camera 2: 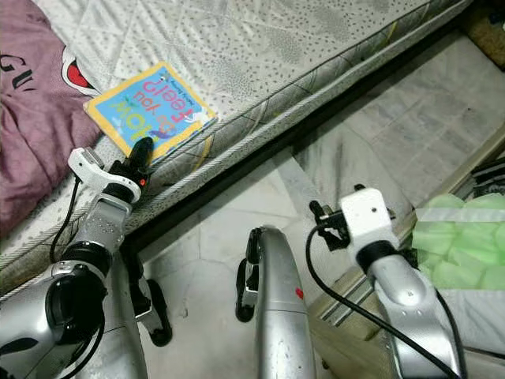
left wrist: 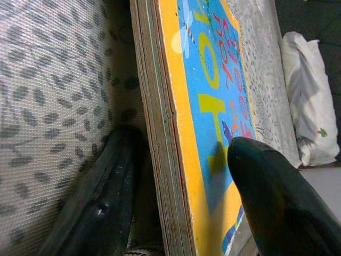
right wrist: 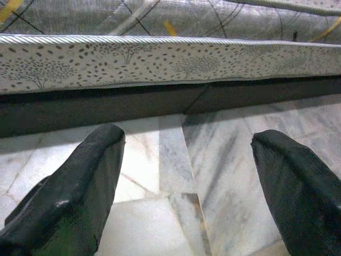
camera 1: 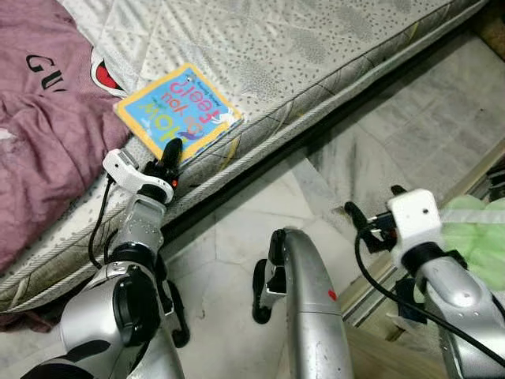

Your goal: Clean up the room

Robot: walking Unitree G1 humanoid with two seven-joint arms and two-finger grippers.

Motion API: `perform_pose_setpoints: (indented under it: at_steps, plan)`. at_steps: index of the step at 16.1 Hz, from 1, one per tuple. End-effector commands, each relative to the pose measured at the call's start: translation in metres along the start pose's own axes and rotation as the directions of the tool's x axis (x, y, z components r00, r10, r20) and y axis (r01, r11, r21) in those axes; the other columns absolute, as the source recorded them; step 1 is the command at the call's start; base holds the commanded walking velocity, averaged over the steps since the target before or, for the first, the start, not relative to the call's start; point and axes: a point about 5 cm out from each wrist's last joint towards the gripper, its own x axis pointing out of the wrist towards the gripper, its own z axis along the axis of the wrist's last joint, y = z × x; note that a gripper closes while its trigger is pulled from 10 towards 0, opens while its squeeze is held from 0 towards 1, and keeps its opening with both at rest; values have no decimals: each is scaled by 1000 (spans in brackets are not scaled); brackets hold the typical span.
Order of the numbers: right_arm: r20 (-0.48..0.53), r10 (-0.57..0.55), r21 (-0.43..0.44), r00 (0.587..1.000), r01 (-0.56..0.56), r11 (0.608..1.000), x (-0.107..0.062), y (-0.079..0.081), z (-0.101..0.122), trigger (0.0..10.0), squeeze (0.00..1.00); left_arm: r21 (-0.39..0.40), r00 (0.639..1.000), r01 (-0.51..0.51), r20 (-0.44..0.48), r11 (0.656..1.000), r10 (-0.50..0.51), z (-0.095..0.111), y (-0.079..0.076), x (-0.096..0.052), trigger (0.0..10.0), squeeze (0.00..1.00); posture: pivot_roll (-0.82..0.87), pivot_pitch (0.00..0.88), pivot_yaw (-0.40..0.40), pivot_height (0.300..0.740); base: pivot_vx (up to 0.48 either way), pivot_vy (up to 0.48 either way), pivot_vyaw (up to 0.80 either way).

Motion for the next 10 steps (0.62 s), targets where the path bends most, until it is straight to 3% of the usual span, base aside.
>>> perform_pose_setpoints:
  at_steps: [1, 10]
  plan:
    - [-43, -7, 6, 999, 7, 1000, -4, 0, -10, 10000, 0, -55, 994, -15, -106, 998, 9, -27, 2, -6, 0, 0, -304, 447, -144, 568, 0, 0, 0]
    - [3, -16, 15, 1000, 16, 1000, 19, 5, -8, 10000, 0, -86, 998, -40, -55, 995, 35, -8, 7, -3, 0, 0, -258, 384, -116, 568, 0, 0, 0]
